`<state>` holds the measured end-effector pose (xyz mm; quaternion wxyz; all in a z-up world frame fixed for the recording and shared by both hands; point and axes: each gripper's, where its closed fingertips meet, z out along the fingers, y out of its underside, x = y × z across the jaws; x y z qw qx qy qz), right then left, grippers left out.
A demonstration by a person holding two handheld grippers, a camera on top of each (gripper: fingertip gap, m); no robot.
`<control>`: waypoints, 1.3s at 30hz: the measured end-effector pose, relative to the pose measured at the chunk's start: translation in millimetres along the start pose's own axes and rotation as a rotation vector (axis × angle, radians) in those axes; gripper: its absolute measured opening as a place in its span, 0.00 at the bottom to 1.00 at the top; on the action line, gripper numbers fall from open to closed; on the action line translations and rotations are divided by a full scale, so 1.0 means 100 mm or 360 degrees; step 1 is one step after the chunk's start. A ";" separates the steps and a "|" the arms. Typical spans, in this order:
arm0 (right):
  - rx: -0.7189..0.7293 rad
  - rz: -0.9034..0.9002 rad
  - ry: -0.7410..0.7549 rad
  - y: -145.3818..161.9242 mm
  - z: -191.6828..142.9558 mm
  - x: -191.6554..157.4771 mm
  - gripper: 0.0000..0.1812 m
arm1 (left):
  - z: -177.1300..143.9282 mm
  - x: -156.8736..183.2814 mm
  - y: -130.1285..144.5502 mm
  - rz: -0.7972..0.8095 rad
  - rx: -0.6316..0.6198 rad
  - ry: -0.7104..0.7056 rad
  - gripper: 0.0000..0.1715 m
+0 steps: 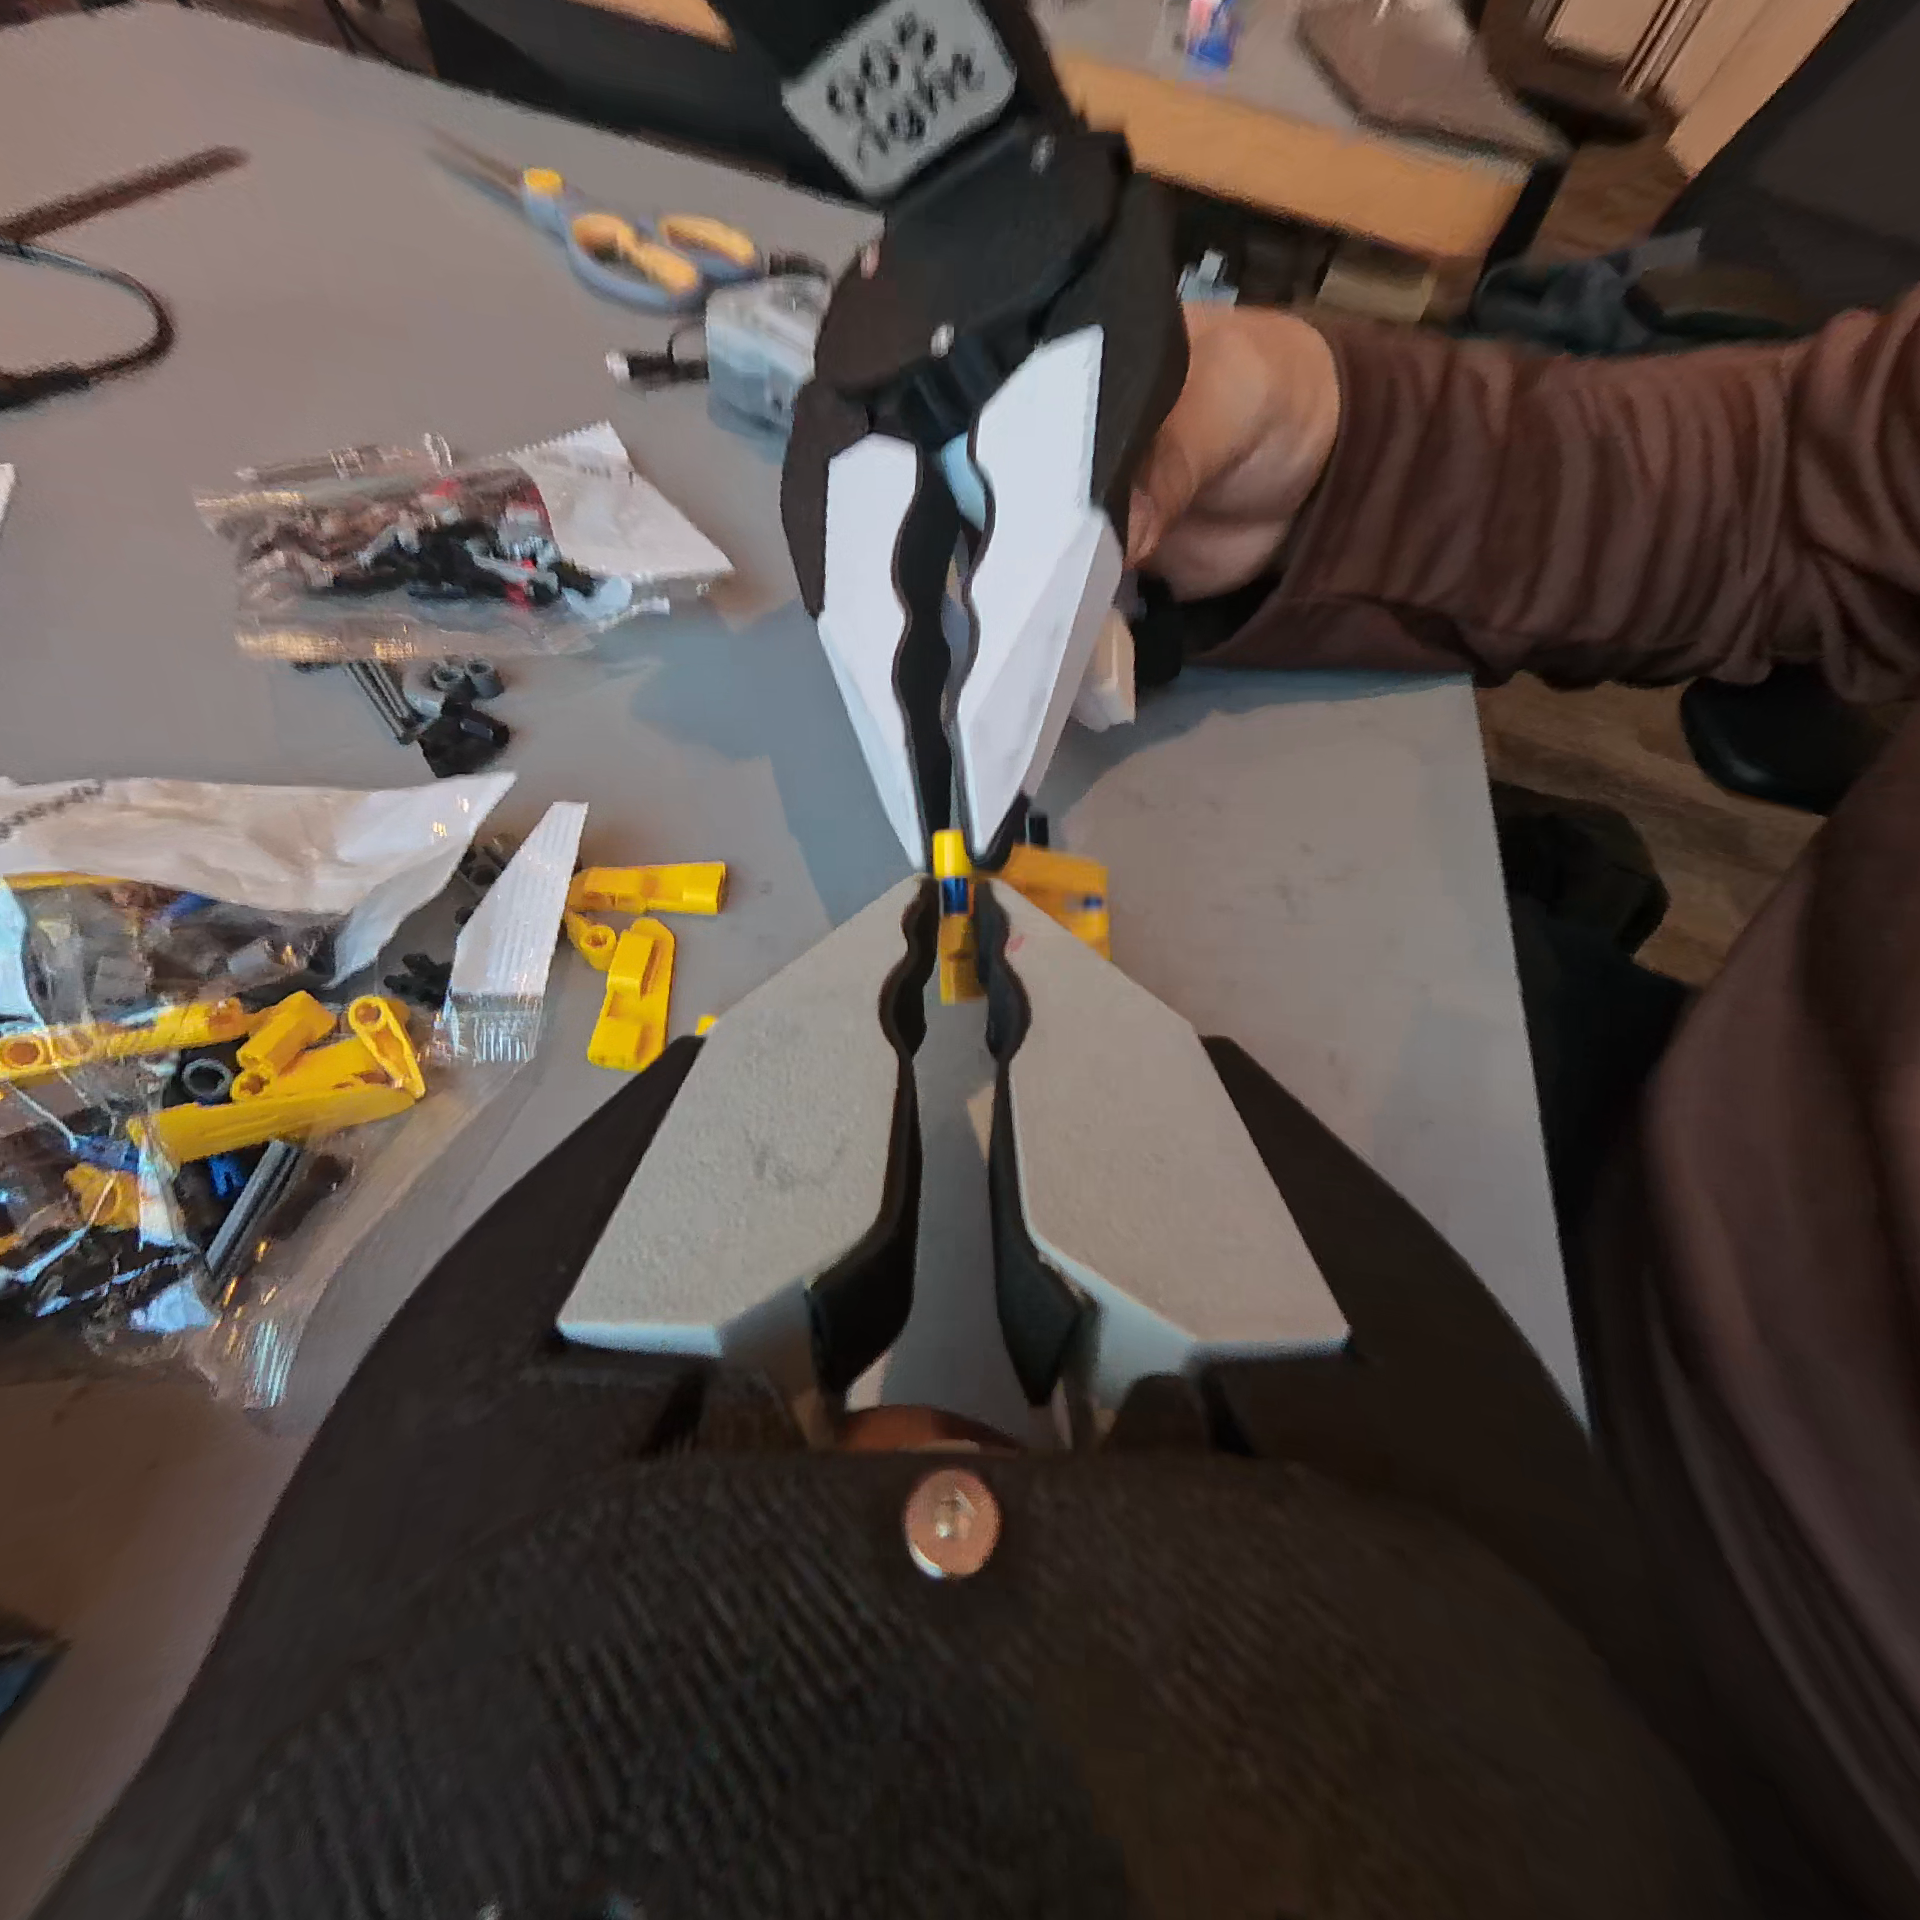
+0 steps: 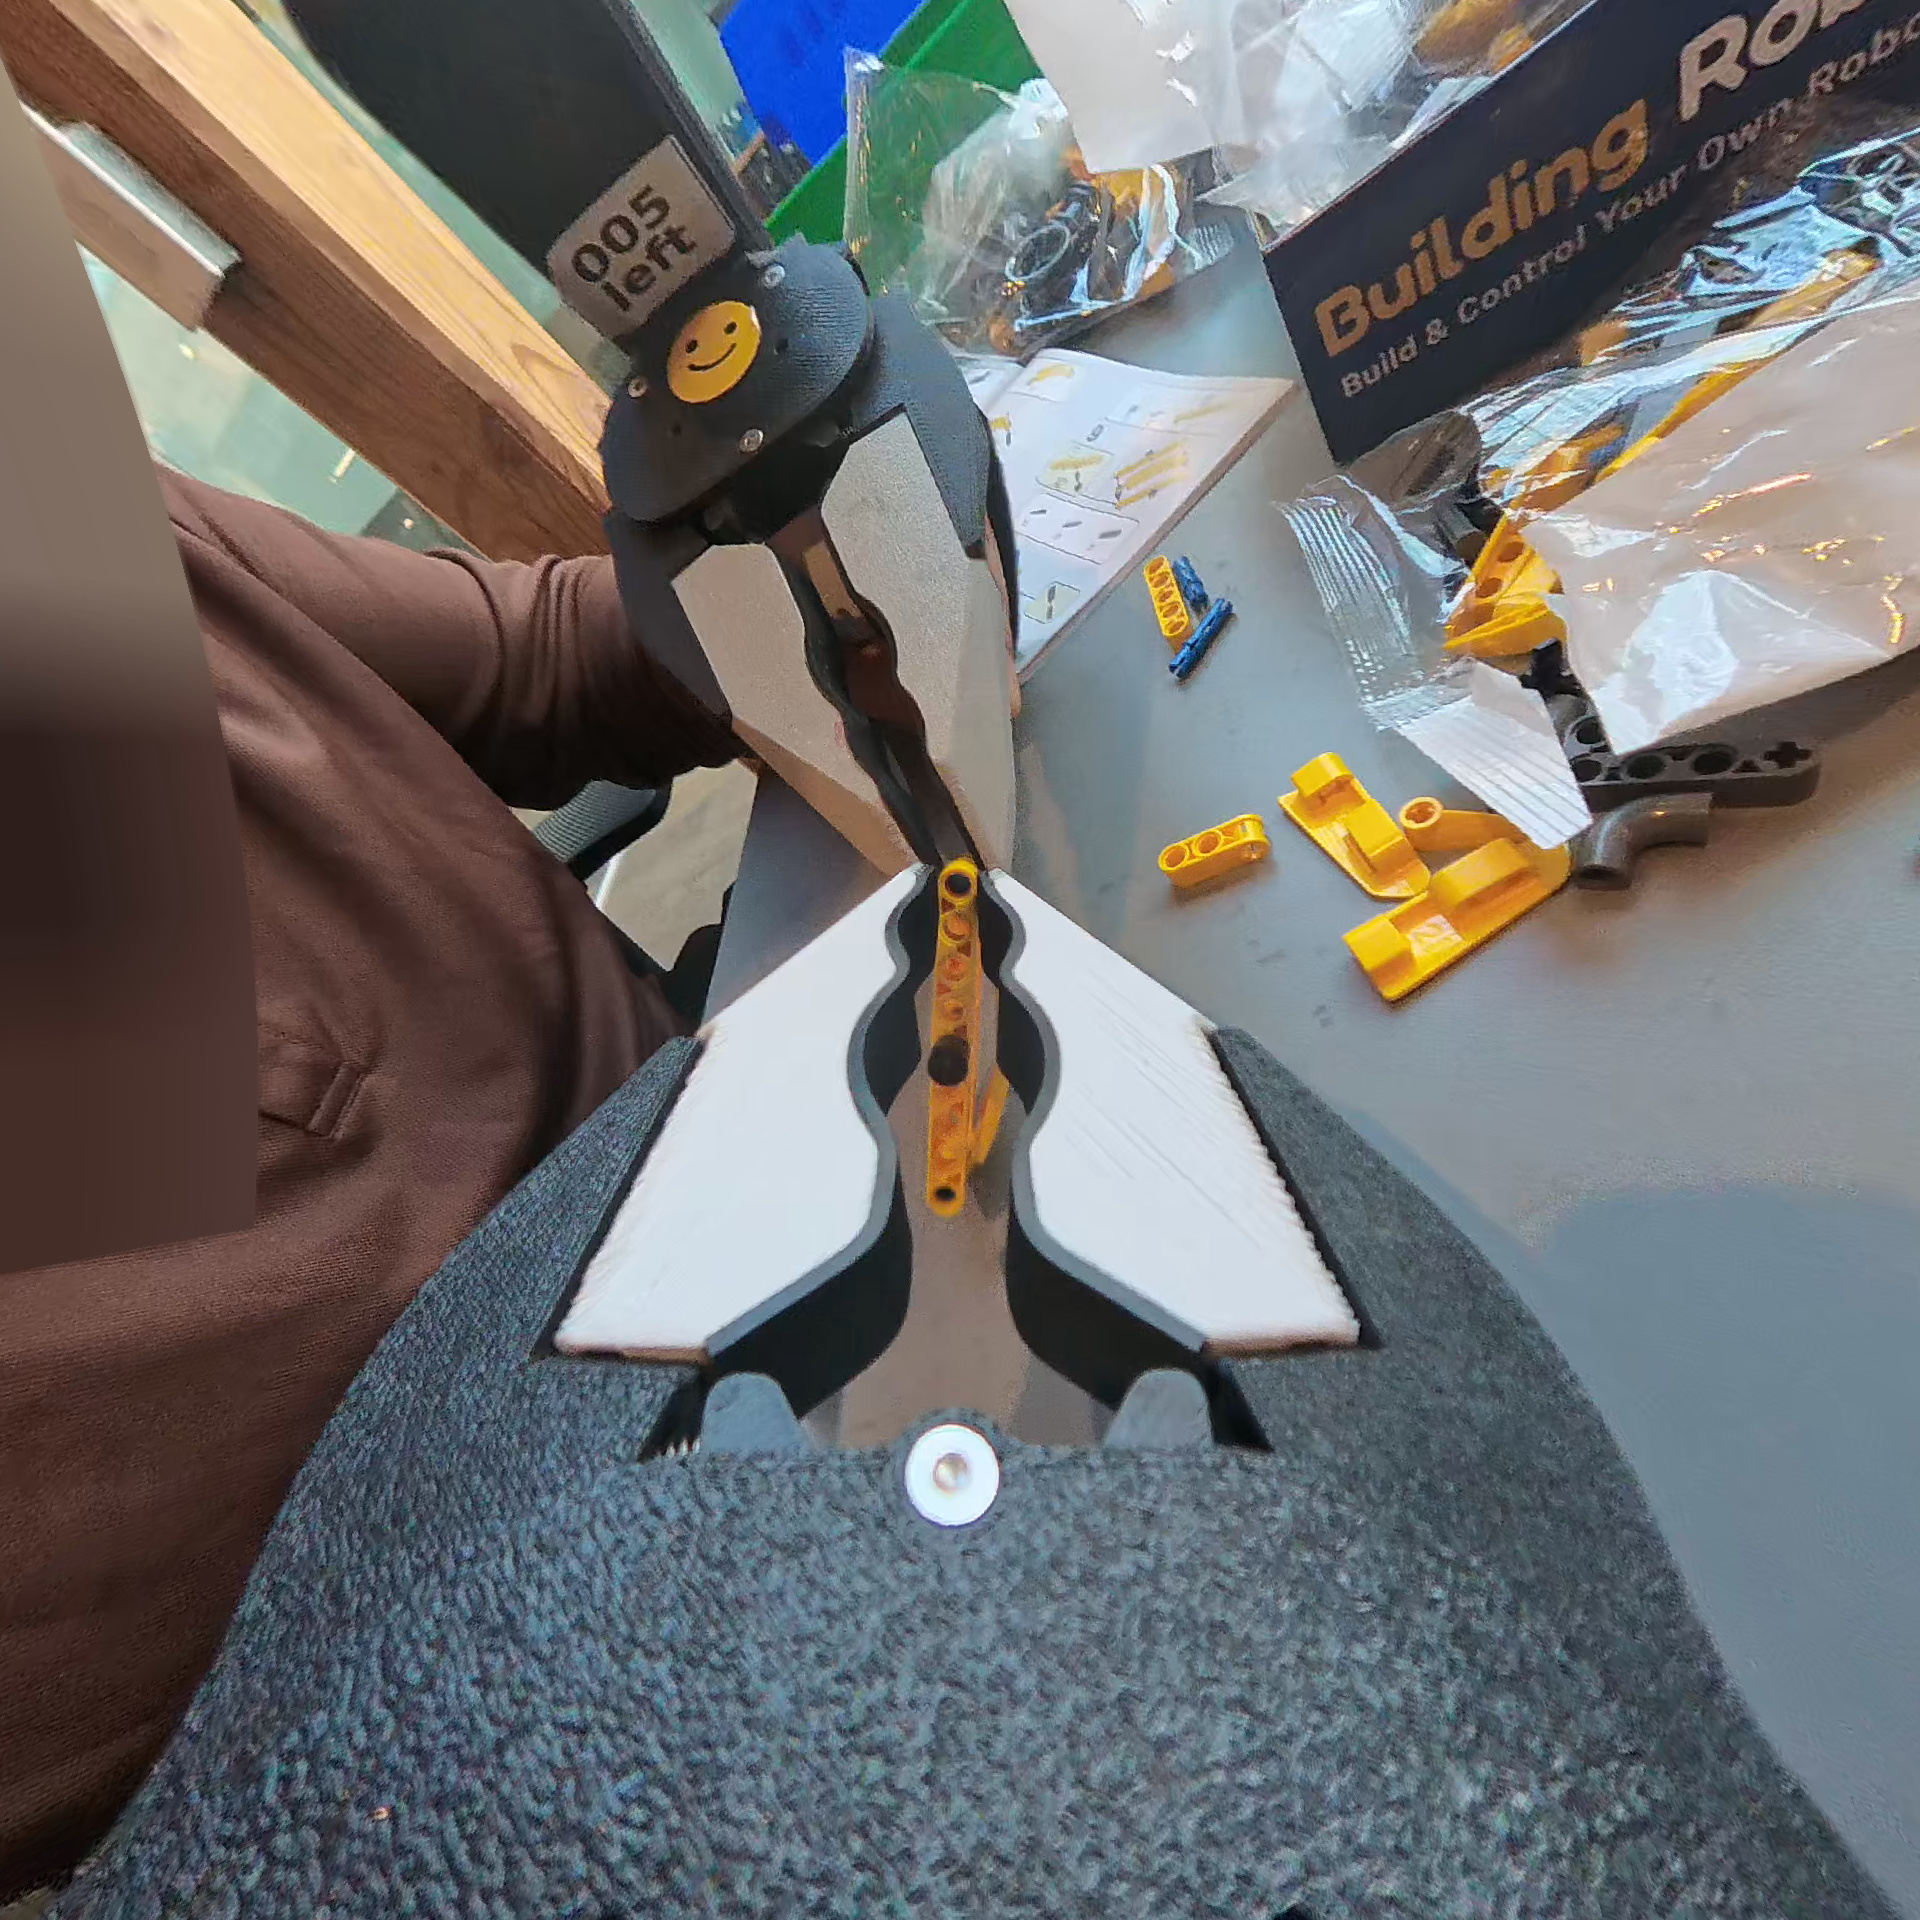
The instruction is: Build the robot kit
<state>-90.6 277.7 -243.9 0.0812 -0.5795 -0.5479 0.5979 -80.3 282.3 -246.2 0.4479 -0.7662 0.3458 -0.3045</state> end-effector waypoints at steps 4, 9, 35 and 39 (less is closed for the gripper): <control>0.0071 -0.0014 -0.0050 -0.05 -0.04 -0.06 0.04 | -0.05 -0.01 -0.05 0.0028 0.0074 -0.0010 0.08; 0.0136 -0.0023 -0.0064 -0.11 -0.10 -0.07 0.04 | -0.15 -0.06 -0.09 -0.0081 0.0127 0.0023 0.13; 0.0181 -0.0176 -0.0045 -0.19 -0.12 -0.17 0.03 | -0.03 0.05 -0.06 -0.0073 -0.0032 0.0092 0.04; 0.0132 -0.0179 -0.0003 -0.14 -0.08 -0.12 0.03 | 0.03 0.07 0.00 -0.0028 -0.0115 0.0071 0.04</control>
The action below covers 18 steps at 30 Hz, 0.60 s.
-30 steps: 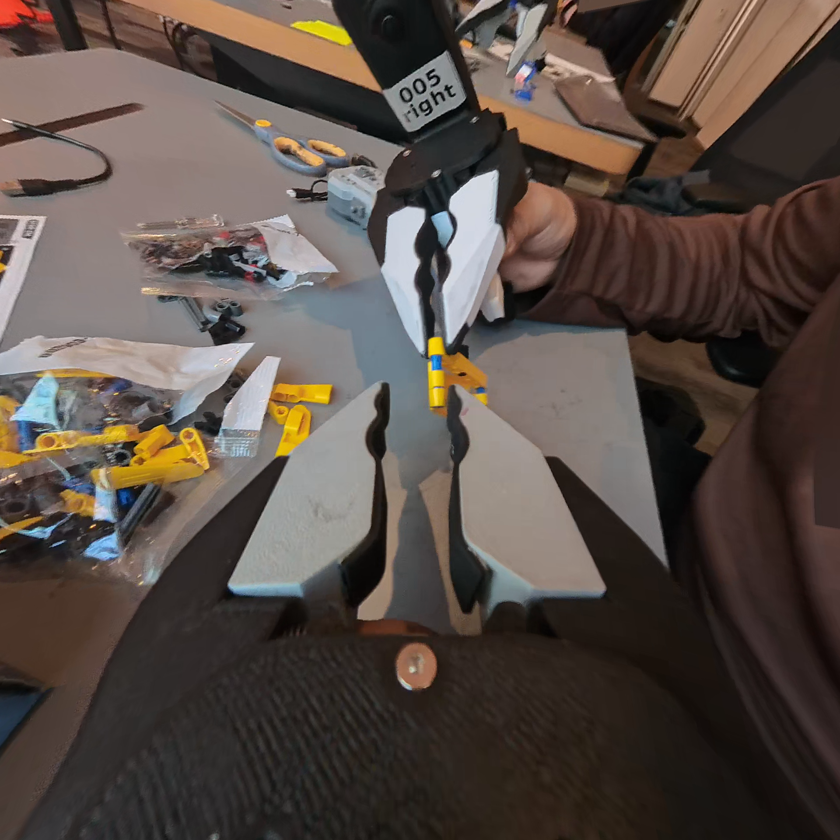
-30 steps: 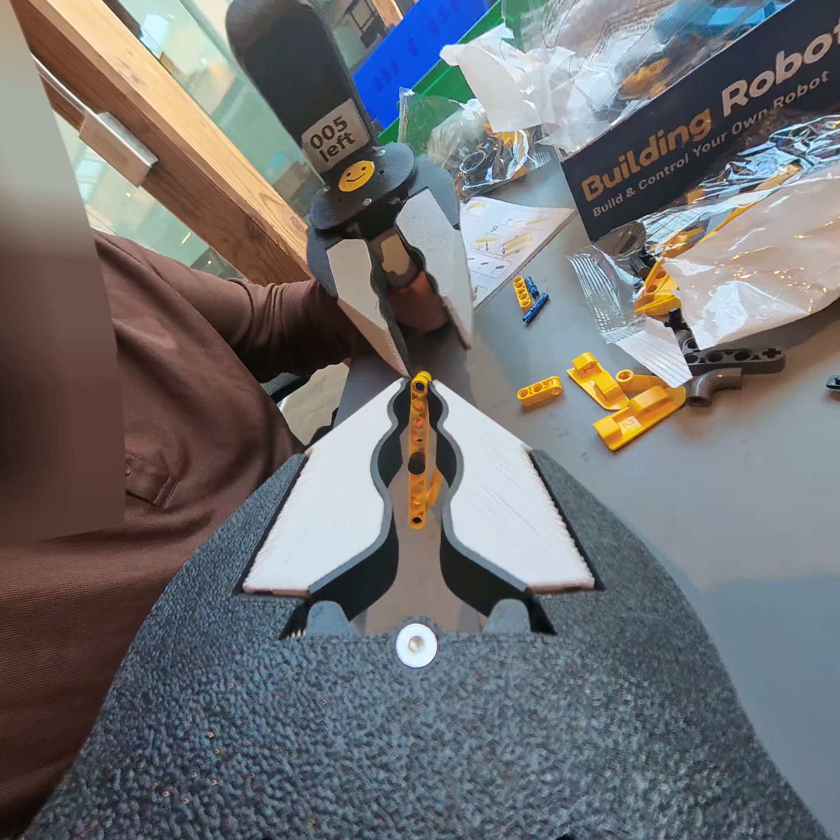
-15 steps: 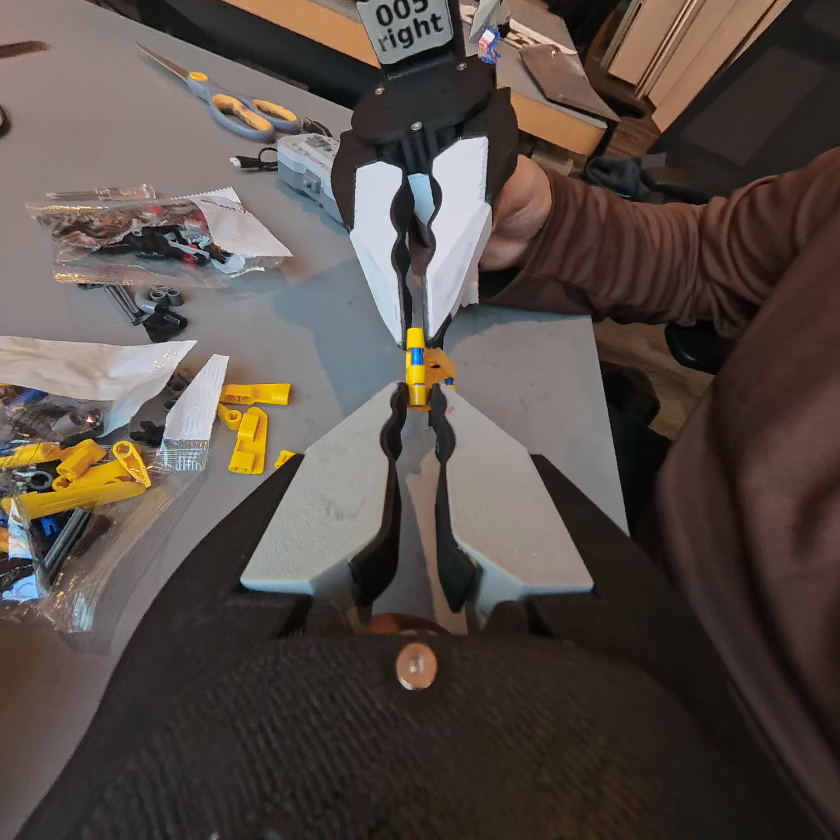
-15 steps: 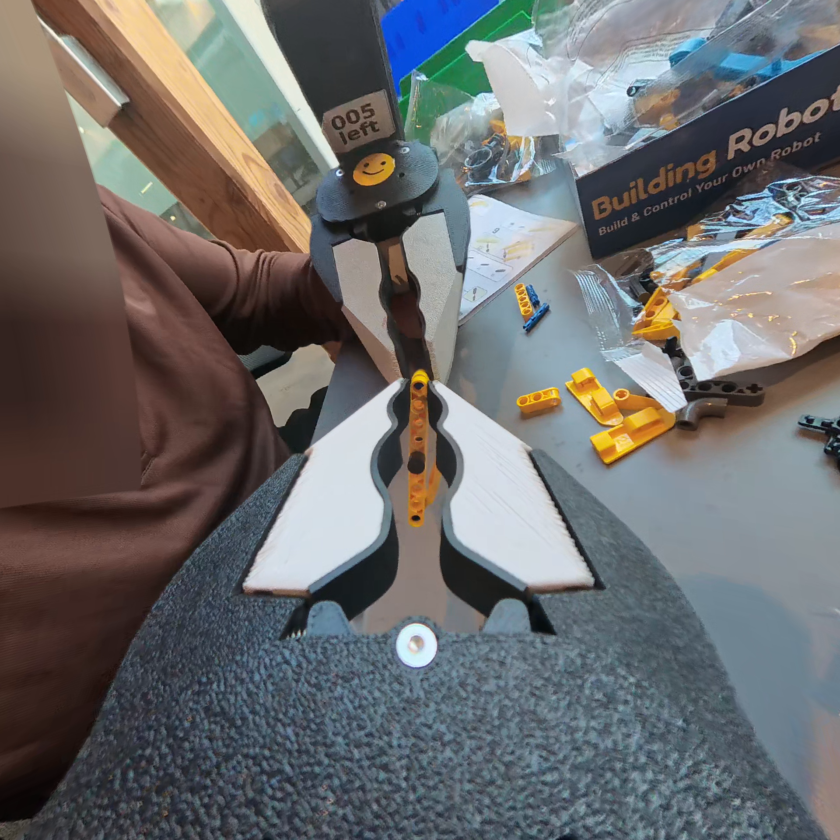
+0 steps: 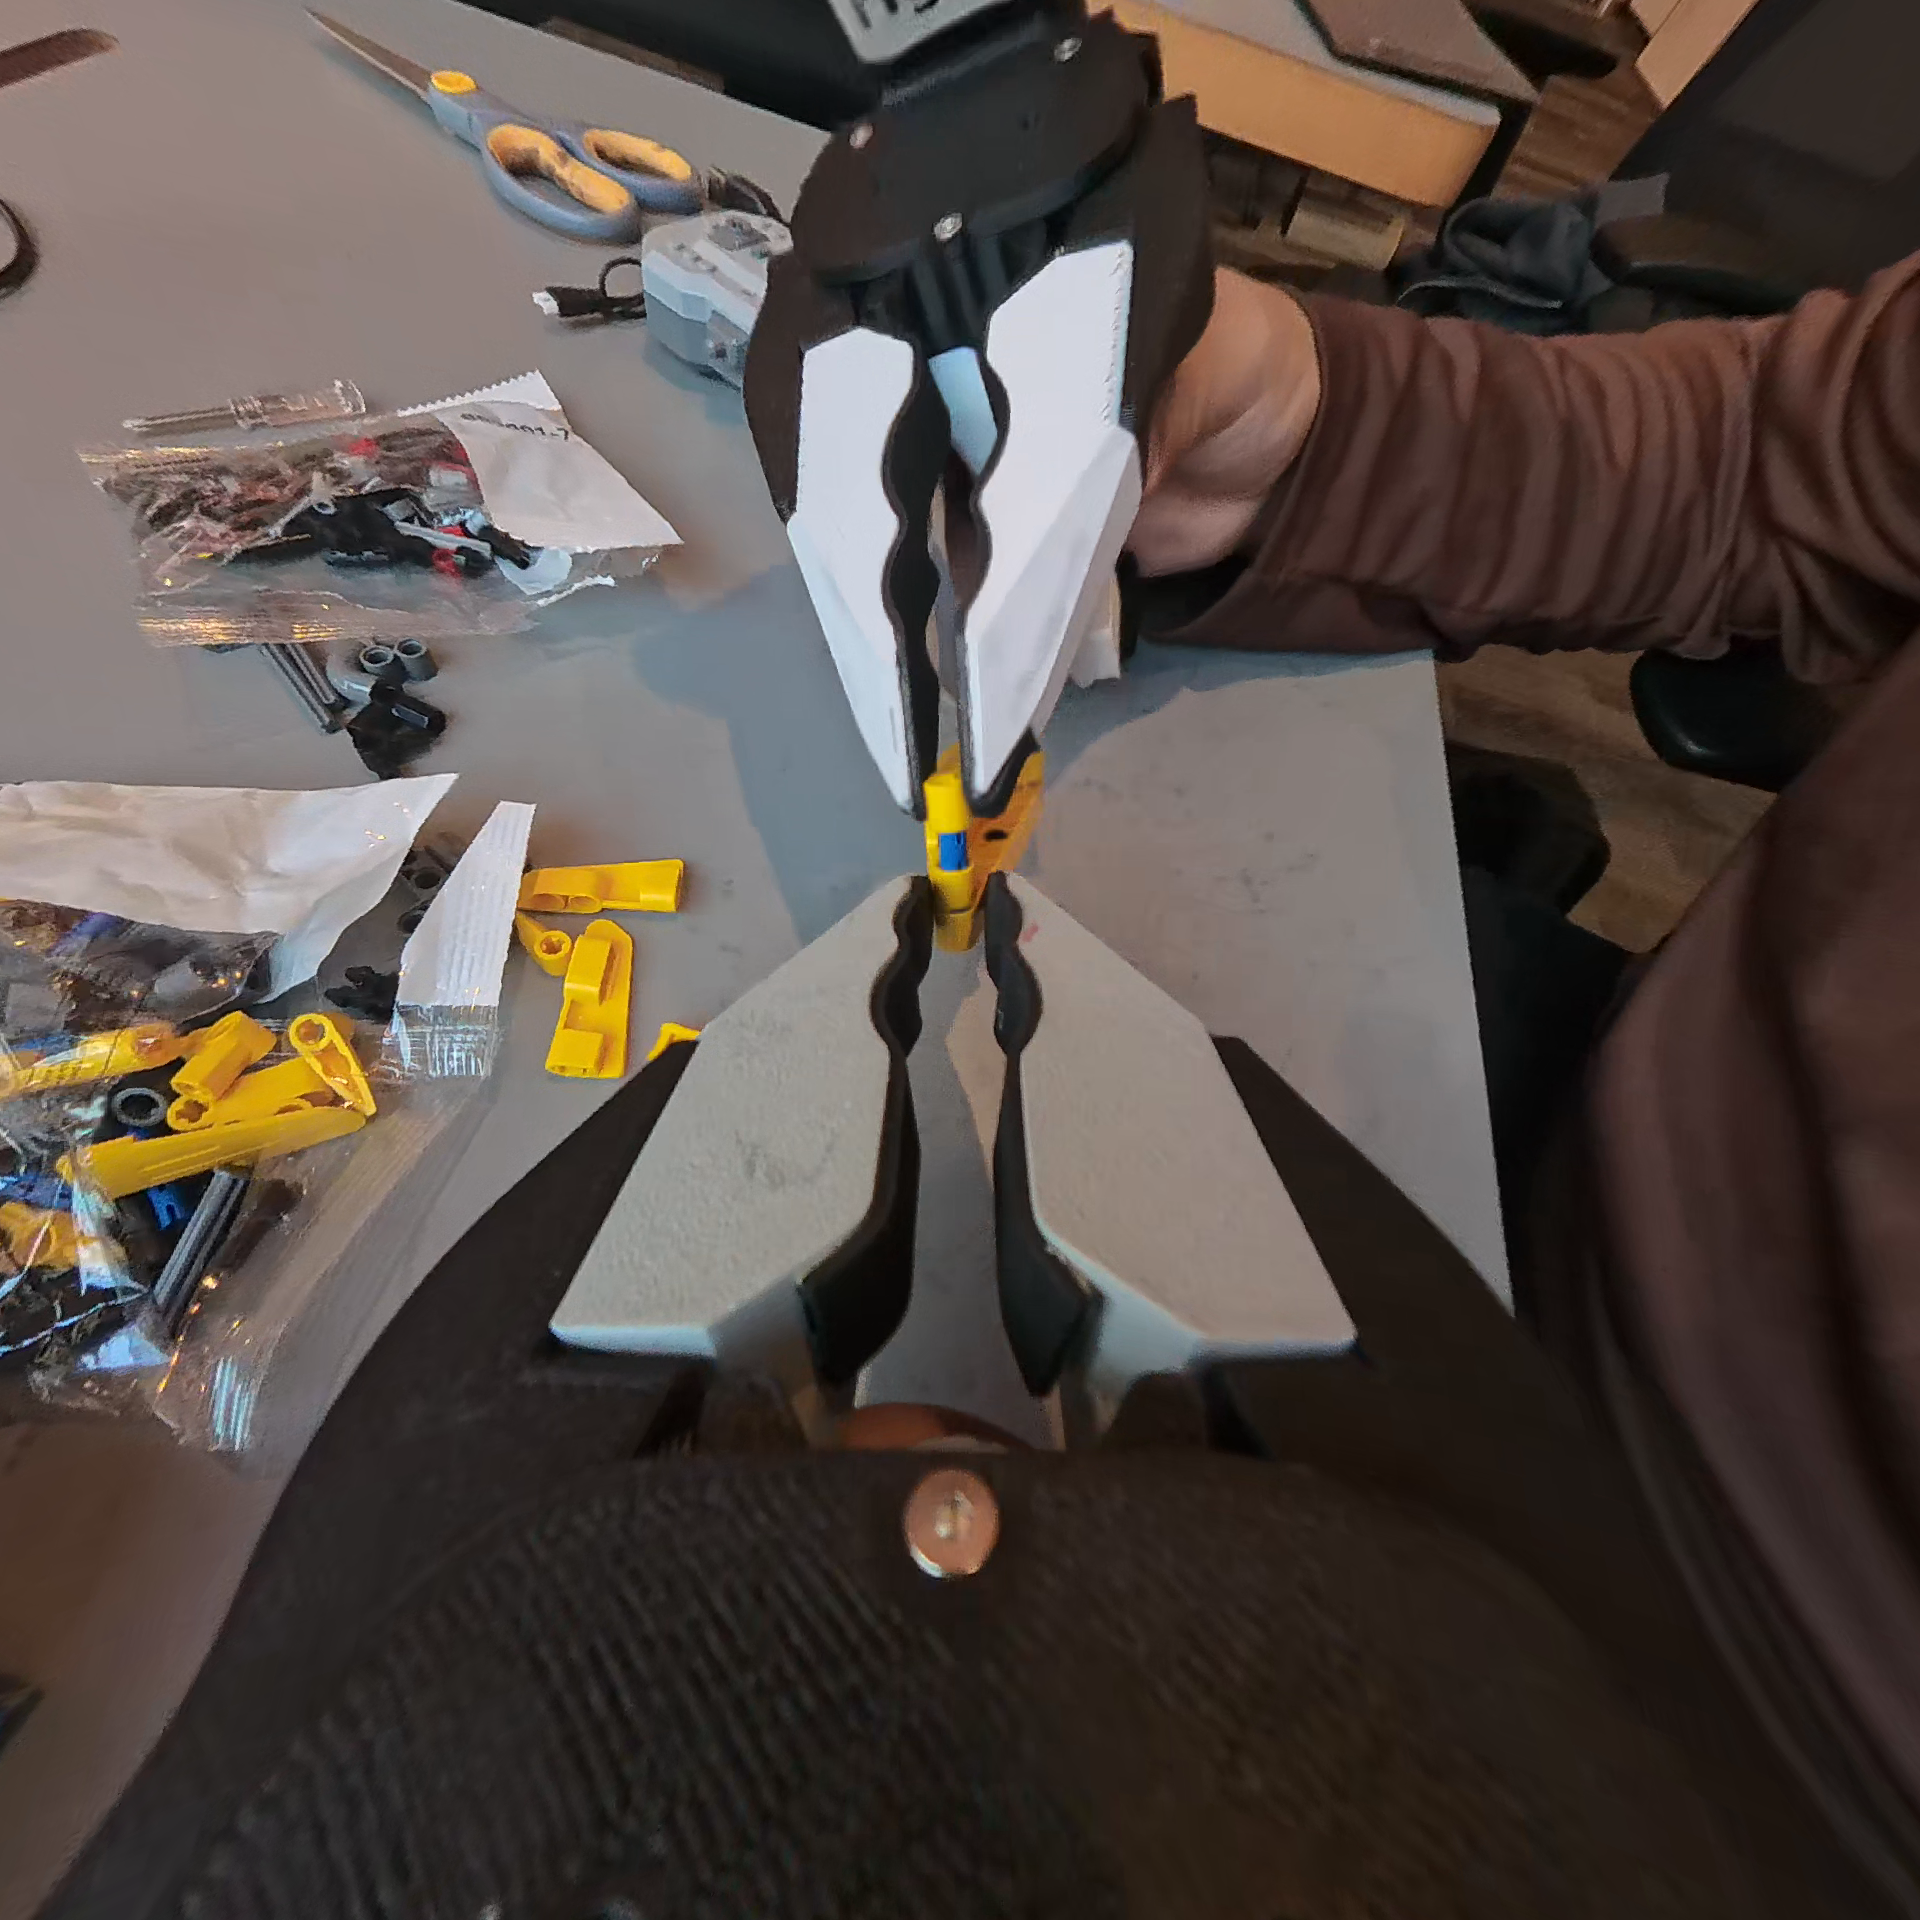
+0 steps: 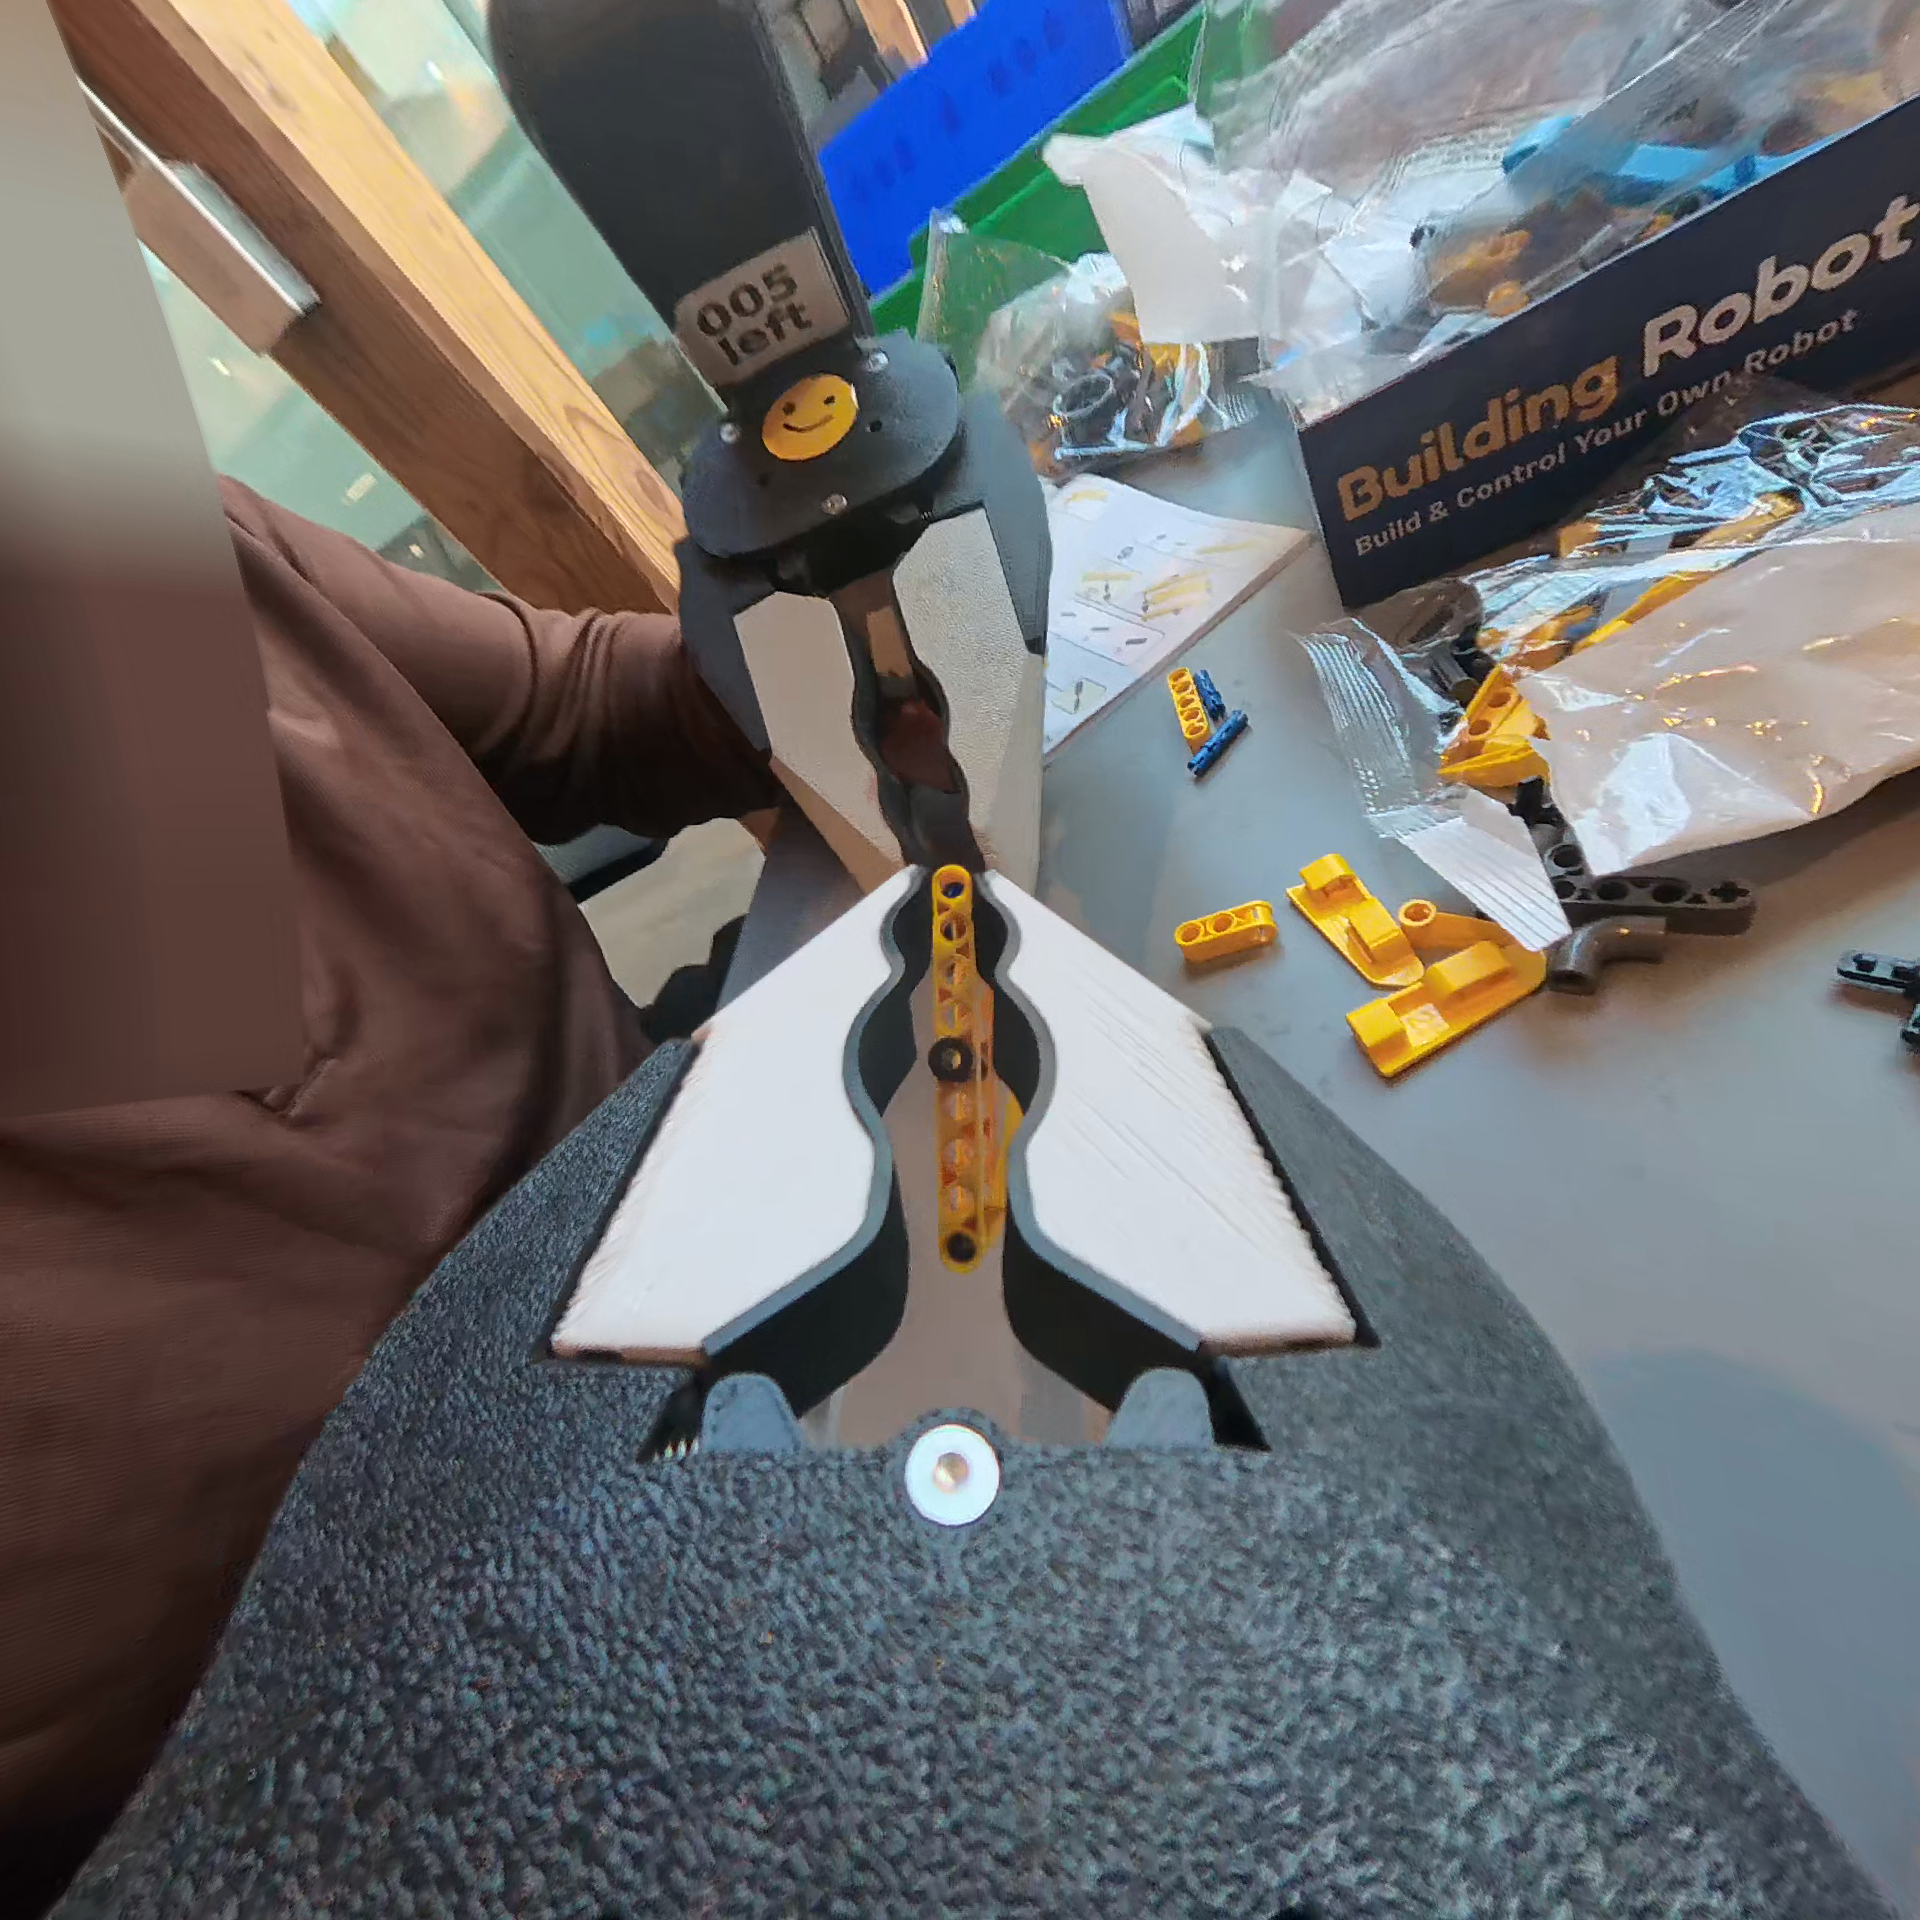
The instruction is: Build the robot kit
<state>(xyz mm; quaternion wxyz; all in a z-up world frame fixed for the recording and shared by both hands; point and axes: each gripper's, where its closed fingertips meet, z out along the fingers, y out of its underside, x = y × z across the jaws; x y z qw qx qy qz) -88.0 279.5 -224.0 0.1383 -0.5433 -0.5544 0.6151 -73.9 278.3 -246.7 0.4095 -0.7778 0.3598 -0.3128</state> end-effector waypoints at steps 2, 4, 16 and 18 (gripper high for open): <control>-0.0035 -0.0029 0.0022 0.01 0.02 0.00 0.03 | 0.01 0.01 0.01 0.0005 -0.0009 0.0002 0.04; -0.0078 -0.0055 0.0054 0.04 0.02 0.01 0.03 | 0.02 0.01 0.03 -0.0001 -0.0024 0.0006 0.04; -0.0522 -0.0458 0.0444 0.34 0.10 0.13 0.04 | 0.19 -0.11 0.28 0.0431 -0.0278 -0.0291 0.03; -0.0573 -0.0484 0.0490 0.35 0.09 0.13 0.04 | 0.19 -0.11 0.28 0.0458 -0.0276 -0.0312 0.03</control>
